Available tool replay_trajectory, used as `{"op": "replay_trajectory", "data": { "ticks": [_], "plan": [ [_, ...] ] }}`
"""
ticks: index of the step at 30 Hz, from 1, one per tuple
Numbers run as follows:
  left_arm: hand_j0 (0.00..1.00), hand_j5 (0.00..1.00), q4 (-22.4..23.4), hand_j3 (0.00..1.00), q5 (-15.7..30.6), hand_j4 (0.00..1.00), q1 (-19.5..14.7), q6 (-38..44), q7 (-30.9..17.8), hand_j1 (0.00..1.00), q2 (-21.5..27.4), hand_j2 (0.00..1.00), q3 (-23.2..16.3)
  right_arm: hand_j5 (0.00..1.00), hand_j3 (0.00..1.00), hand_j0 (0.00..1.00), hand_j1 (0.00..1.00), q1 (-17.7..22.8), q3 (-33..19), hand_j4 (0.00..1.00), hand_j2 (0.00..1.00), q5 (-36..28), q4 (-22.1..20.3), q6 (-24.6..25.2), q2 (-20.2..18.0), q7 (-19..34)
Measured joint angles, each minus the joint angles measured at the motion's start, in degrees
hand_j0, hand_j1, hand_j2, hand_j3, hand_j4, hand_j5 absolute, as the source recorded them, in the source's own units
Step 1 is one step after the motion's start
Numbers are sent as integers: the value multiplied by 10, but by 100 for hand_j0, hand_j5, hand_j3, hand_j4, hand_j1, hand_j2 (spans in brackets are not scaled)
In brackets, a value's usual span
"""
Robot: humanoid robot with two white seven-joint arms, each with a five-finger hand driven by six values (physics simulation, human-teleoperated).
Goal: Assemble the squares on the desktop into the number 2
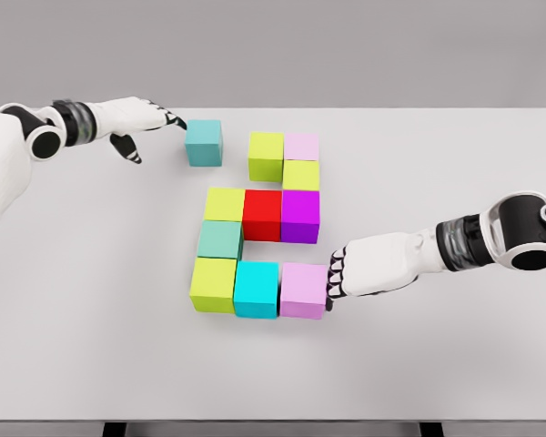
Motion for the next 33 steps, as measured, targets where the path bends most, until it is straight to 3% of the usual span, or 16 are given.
{"op": "replay_trajectory", "data": {
  "ticks": [12,33],
  "plan": [
    [93,93,-5,93,1,93,2,0,0,93,-7,93,0,75,75,75,75,0,-1,75,75,1,24,0,0,0],
    [93,93,-19,93,1,93,5,0,0,93,-7,93,0,75,75,75,75,0,-1,75,75,1,24,0,17,2]
  ]
}}
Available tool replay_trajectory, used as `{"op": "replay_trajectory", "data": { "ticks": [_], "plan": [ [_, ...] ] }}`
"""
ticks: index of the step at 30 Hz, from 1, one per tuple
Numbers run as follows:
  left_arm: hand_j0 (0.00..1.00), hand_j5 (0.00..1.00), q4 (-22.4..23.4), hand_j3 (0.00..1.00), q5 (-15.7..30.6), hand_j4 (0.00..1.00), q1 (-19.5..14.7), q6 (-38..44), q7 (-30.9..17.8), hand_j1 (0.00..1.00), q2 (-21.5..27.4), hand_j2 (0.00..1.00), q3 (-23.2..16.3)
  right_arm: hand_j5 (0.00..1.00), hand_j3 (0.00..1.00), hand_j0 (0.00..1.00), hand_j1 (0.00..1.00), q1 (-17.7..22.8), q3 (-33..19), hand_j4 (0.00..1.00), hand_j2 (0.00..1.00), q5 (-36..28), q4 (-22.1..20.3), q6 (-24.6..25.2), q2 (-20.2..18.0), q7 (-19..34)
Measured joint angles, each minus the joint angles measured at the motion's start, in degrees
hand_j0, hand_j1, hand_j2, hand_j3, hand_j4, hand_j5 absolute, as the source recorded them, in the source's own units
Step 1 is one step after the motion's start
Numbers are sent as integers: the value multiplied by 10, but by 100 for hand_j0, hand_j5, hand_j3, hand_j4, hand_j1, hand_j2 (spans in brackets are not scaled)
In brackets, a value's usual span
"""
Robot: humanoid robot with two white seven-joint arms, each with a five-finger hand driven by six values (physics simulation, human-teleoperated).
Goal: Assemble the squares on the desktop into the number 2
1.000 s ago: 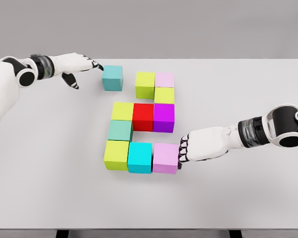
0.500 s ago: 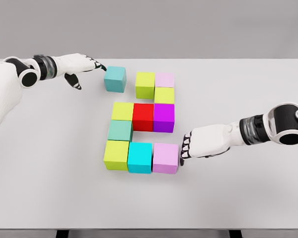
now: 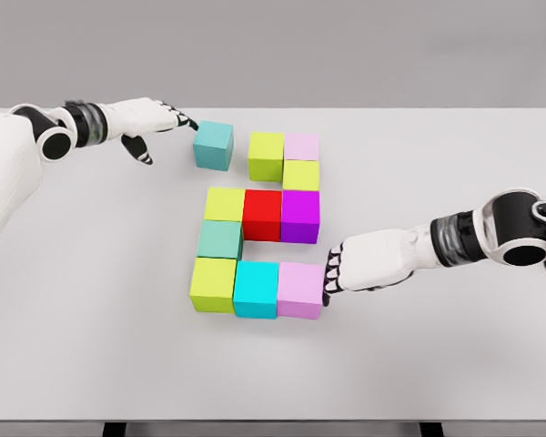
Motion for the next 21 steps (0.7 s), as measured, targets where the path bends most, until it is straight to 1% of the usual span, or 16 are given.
{"op": "replay_trajectory", "data": {
  "ticks": [3,5,10,12,13,14,15,16,17,21],
  "plan": [
    [93,93,-2,93,1,93,0,0,0,93,0,93,0,75,75,75,75,0,-2,75,75,0,2,0,-2,0],
    [93,93,-2,93,1,93,-1,0,-1,93,1,93,0,77,77,77,77,0,-9,77,77,1,4,0,-10,0],
    [93,93,-3,93,1,93,-1,0,-1,93,1,93,0,82,82,82,82,0,-48,82,82,2,6,0,-31,0],
    [93,93,-2,93,1,93,-2,0,-1,93,2,93,0,87,87,87,87,3,-69,87,87,1,12,0,-34,0],
    [93,93,-2,93,1,93,-2,0,-1,93,2,93,0,91,91,91,91,9,-81,91,91,1,18,0,-35,0],
    [93,93,-1,93,1,93,-3,0,-1,93,2,93,0,93,93,93,93,19,-96,93,93,2,22,0,-35,0],
    [93,93,0,93,0,93,-4,0,-1,93,3,93,0,99,99,99,99,28,-112,99,99,2,25,0,-35,0],
    [93,93,1,93,0,93,-4,0,-1,93,3,93,0,99,99,99,99,37,-131,99,99,2,28,0,-36,0],
    [93,93,2,93,0,93,-4,0,-1,93,3,93,0,99,99,99,99,59,-156,99,99,1,32,0,-36,0],
    [93,93,2,93,0,93,-3,0,-1,93,2,93,0,100,100,100,100,121,-272,100,100,-2,51,-1,-35,0]
  ]
}}
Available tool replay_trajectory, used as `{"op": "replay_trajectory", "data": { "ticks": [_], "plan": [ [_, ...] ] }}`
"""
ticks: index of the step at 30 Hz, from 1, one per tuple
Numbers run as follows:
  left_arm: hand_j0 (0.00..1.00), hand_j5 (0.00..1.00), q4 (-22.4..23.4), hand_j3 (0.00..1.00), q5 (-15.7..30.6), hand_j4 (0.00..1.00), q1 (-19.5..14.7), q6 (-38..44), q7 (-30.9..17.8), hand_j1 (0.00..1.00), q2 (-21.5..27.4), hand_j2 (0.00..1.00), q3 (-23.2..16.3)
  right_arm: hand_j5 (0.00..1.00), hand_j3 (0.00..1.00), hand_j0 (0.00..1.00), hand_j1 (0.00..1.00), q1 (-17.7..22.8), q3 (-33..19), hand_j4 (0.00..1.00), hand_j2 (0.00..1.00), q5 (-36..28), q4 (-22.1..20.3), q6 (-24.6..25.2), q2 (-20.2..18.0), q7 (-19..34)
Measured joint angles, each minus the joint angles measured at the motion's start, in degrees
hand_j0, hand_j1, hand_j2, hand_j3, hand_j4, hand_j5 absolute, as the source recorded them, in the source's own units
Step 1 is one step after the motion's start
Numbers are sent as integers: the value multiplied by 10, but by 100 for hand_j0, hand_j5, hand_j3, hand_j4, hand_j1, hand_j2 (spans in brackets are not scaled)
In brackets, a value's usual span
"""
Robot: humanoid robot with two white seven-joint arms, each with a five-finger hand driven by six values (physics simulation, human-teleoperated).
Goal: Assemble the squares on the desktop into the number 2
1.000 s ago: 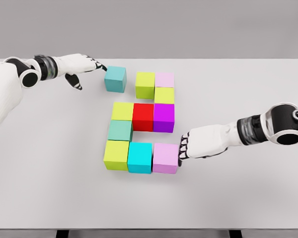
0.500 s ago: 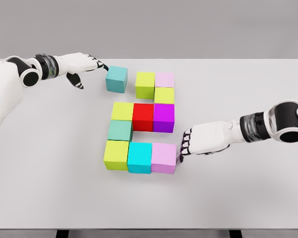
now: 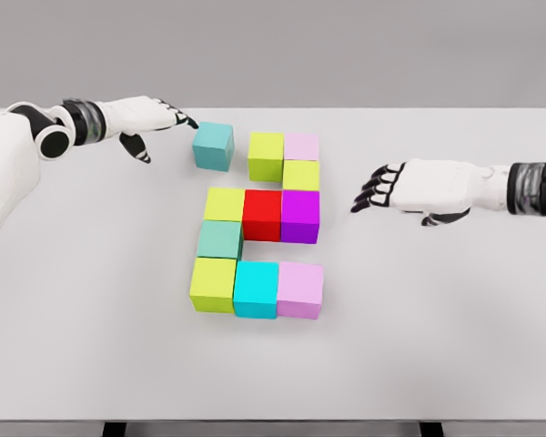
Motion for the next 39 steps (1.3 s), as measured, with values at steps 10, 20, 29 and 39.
{"op": "replay_trajectory", "data": {
  "ticks": [10,20,29,39],
  "plan": [
    [93,93,-21,93,1,93,7,0,0,93,-1,93,0,100,100,100,100,112,-150,100,100,-61,75,2,19,-2],
    [94,94,-21,94,1,94,5,0,0,94,6,94,2,100,100,100,100,178,-278,100,100,-63,166,0,103,0],
    [94,94,-23,94,1,94,11,0,0,94,26,94,0,100,100,100,100,185,-285,100,100,-64,181,0,112,-1],
    [94,94,-60,94,1,94,26,0,0,94,33,94,-5,100,100,100,100,200,-303,100,100,-65,183,0,112,0]
  ]
}}
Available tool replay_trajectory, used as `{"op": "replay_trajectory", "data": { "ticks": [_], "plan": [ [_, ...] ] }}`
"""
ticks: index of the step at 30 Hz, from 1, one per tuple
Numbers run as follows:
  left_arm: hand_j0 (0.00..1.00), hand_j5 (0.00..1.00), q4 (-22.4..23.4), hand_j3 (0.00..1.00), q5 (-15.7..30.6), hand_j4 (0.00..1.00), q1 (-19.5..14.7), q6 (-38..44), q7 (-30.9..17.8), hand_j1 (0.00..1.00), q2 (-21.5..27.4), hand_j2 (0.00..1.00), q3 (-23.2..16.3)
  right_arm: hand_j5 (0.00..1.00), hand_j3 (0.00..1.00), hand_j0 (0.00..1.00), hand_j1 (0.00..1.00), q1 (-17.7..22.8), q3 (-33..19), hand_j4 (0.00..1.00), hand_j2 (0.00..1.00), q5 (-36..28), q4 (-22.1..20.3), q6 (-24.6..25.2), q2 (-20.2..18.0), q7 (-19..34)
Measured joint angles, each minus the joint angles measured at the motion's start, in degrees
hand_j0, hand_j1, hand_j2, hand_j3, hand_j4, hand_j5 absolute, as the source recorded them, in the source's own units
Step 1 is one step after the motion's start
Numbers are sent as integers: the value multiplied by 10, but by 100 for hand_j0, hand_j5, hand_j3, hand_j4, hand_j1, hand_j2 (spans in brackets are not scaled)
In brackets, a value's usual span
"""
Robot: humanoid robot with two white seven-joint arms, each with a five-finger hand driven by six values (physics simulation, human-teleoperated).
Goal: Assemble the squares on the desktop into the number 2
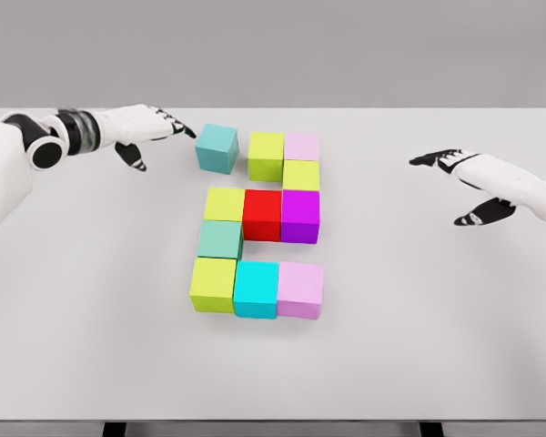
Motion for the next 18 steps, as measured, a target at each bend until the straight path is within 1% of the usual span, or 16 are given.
{"op": "replay_trajectory", "data": {
  "ticks": [4,12,18],
  "plan": [
    [94,94,-13,94,0,94,2,0,0,94,3,94,0,100,100,100,100,1,-3,100,100,0,0,0,0,0],
    [94,94,-19,94,1,94,4,0,-1,94,5,94,0,100,100,100,100,5,-10,100,100,0,2,0,-1,0],
    [94,94,-34,94,1,94,8,0,-5,94,5,94,1,100,100,100,100,5,-12,100,100,1,6,0,-1,0]
  ]
}}
